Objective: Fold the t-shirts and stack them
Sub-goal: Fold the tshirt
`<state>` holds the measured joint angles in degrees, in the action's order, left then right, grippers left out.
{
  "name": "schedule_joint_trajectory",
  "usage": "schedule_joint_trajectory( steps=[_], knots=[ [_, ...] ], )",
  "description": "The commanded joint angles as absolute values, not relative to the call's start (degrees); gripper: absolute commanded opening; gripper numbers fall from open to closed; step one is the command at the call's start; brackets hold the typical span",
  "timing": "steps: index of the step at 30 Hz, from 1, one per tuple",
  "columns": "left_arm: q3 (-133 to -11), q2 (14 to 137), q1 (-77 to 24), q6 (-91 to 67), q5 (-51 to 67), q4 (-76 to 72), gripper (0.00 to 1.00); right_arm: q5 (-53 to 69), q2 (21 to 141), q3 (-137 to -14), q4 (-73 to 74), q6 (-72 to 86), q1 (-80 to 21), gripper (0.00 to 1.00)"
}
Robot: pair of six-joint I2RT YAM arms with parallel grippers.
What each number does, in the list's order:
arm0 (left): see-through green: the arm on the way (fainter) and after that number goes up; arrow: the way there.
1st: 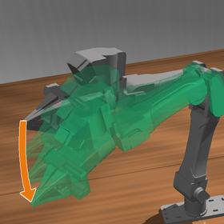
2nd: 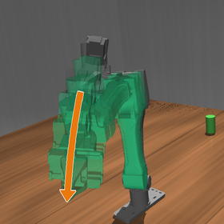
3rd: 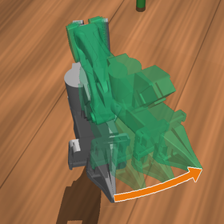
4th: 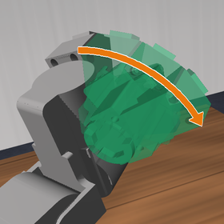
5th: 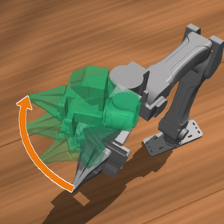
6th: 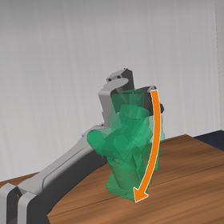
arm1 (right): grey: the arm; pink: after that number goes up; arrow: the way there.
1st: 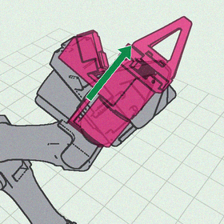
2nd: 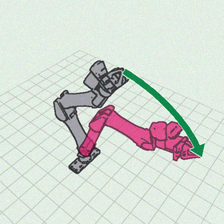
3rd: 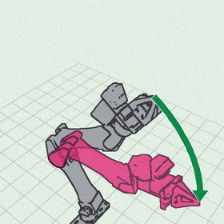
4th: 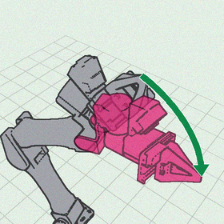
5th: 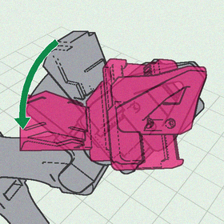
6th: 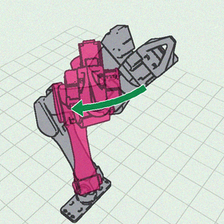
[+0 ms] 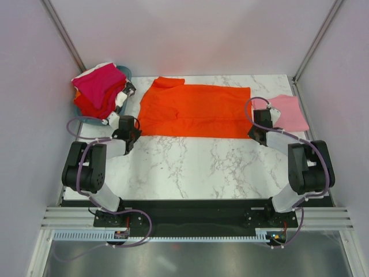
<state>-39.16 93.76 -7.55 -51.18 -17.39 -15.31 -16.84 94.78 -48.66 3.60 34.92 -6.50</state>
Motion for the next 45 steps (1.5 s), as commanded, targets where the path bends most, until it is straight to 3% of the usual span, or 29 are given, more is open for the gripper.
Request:
schedule_joint_trajectory(
  steps=[1, 3, 5, 12, 19, 28, 35, 44, 45],
  knots=[
    [-41.0, 93.3, -6.9, -51.2, -21.2, -17.3, 0.02, -19.1, 86.9, -45.7, 4.3, 36.1, -6.2, 0.13],
    [-40.6, 92.9, -6.9, -51.2, -20.0, -17.3, 0.02, -19.3, 83.6, -43.5, 4.1, 36.6, -6.2, 0.28],
    [-40.3, 92.7, -6.9, -51.5, -19.3, -17.3, 0.02, -18.8, 82.0, -41.4, 4.0, 36.9, -6.2, 0.34],
    [-38.1, 91.5, -6.9, -52.2, -18.3, -17.6, 0.02, -15.8, 83.1, -39.3, 1.8, 39.2, -6.1, 0.35],
    [-37.5, 90.2, -6.9, -52.1, -17.8, -17.6, 0.02, -14.8, 88.6, -41.6, 0.4, 40.7, -5.8, 0.46],
    [-37.6, 89.5, -6.8, -52.0, -17.5, -17.4, 0.02, -14.9, 92.5, -43.9, -2.3, 40.8, -5.6, 0.45],
    [-37.5, 89.4, -6.9, -52.2, -17.1, -17.3, 0.02, -15.9, 95.2, -45.6, -2.4, 41.3, -5.4, 0.38],
    [-37.3, 88.4, -6.9, -52.1, -17.9, -16.6, 0.02, -17.1, 96.2, -46.4, -2.3, 41.0, -4.0, 0.0],
    [-37.1, 88.2, -6.9, -52.0, -17.8, -16.5, 0.02, -17.0, 96.1, -46.3, -2.1, 40.8, -4.0, 0.0]
  ],
)
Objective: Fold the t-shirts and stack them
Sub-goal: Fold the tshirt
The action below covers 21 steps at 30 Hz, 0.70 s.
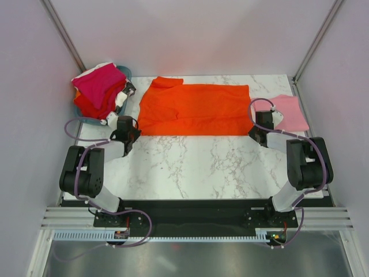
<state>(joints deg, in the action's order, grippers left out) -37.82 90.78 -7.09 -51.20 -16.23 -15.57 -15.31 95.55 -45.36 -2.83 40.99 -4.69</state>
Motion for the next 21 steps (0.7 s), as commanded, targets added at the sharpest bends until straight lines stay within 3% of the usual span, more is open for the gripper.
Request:
schedule_joint_trajectory(
  steps=[1, 12, 21],
  knots=[
    [-37.0, 88.0, -6.9, -52.0, -17.8, -16.4, 0.02, -16.5, 95.6, -45.7, -2.2, 40.8, -4.0, 0.0],
    [-29.1, 79.6, -6.9, -54.6, -15.1, -13.0, 0.02, -12.2, 84.8, -39.1, 3.1, 40.3, -4.1, 0.0],
    [-17.0, 61.4, -6.9, -59.1, -13.3, -4.8, 0.02, -8.7, 66.6, -30.2, 12.9, 42.8, -4.1, 0.0]
  ],
)
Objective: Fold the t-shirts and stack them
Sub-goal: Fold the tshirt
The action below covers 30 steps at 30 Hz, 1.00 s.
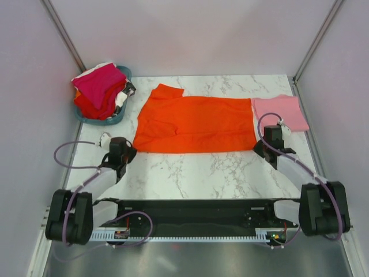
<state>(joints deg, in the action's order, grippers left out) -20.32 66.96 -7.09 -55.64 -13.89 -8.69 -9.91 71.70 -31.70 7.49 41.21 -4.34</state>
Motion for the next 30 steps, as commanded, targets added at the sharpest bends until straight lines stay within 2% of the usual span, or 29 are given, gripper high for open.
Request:
schedule_joint_trajectory(
  steps=[1, 5, 6, 7, 8, 9, 11, 12, 15, 18, 23, 26, 30],
  knots=[
    [-15.9, 59.3, -6.9, -59.1, -12.9, -2.9, 0.02, -8.4, 64.7, -29.1, 14.1, 43.1, -4.1, 0.0],
    [-11.0, 45.0, -6.9, -60.8, -13.1, 4.9, 0.02, -8.8, 52.3, -26.7, 20.6, 43.6, -4.1, 0.0],
    [-10.4, 42.8, -6.9, -61.2, -13.2, 6.4, 0.03, -8.5, 50.3, -26.4, 22.9, 43.6, -4.1, 0.05],
    [-10.0, 40.5, -6.9, -61.3, -13.3, 7.8, 0.09, -8.3, 48.4, -25.7, 23.5, 43.7, -4.1, 0.12],
    [-10.0, 38.8, -6.9, -61.4, -13.3, 11.4, 0.17, -7.7, 45.1, -25.4, 24.3, 43.5, -4.2, 0.37],
    [-10.3, 35.5, -6.9, -61.6, -13.2, 12.9, 0.35, -7.6, 43.7, -25.5, 25.8, 43.7, -4.1, 0.45],
    [-11.8, 33.1, -6.9, -61.5, -12.7, 15.5, 0.49, -7.6, 40.8, -26.2, 27.1, 43.2, -4.1, 0.56],
    [-12.6, 31.3, -6.9, -60.9, -12.5, 17.6, 0.53, -7.7, 40.1, -26.8, 27.7, 42.5, -4.1, 0.56],
    [-17.5, 30.1, -6.9, -57.7, -12.5, 21.5, 0.56, -6.5, 40.0, -30.0, 27.8, 38.8, -4.1, 0.54],
    [-22.5, 30.7, -6.9, -52.7, -11.0, 21.1, 0.56, 1.7, 42.9, -33.0, 24.2, 32.8, -4.2, 0.5],
    [-28.7, 38.7, -7.0, -43.3, -0.7, 13.8, 0.57, 11.1, 55.7, -38.5, 18.7, 31.1, -7.4, 0.45],
    [-31.6, 46.1, -7.0, -39.6, 6.4, 8.4, 0.57, 14.3, 63.6, -41.3, 11.5, 33.6, -13.2, 0.43],
    [-34.0, 54.6, -7.0, -38.4, 11.0, 3.7, 0.57, 16.3, 72.6, -44.8, 3.5, 38.9, -21.2, 0.44]
  ],
)
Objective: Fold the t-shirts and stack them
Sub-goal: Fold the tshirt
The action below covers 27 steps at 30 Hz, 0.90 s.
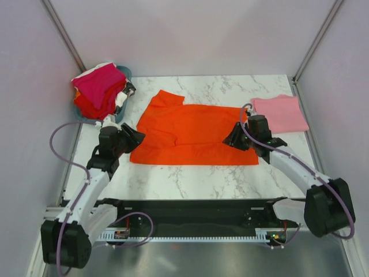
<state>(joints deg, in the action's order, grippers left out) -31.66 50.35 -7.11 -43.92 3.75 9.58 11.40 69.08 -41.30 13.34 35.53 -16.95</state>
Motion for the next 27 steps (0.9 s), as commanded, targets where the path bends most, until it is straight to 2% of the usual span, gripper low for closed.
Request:
schedule_joint_trajectory(
  steps=[1, 7, 14, 19, 27],
  knots=[
    [-33.9, 55.6, -7.0, -38.6, 11.8, 3.0, 0.56, 16.4, 75.7, -46.0, 1.8, 40.8, -22.5, 0.46],
    [-29.7, 63.4, -6.9, -41.1, 12.2, -4.3, 0.53, 14.5, 89.1, -54.1, -5.1, 44.5, -30.2, 0.47],
    [-26.3, 67.4, -6.1, -45.0, 4.6, -3.1, 0.49, 14.9, 104.4, -64.1, -8.3, 47.3, -36.7, 0.46],
    [-19.8, 66.5, -3.5, -48.1, 2.2, -8.6, 0.49, 14.0, 113.0, -69.7, -9.0, 48.6, -38.0, 0.46],
    [-18.8, 69.7, -1.4, -50.7, 0.2, -6.9, 0.49, 14.5, 119.8, -72.9, -12.3, 51.1, -38.1, 0.46]
  ],
)
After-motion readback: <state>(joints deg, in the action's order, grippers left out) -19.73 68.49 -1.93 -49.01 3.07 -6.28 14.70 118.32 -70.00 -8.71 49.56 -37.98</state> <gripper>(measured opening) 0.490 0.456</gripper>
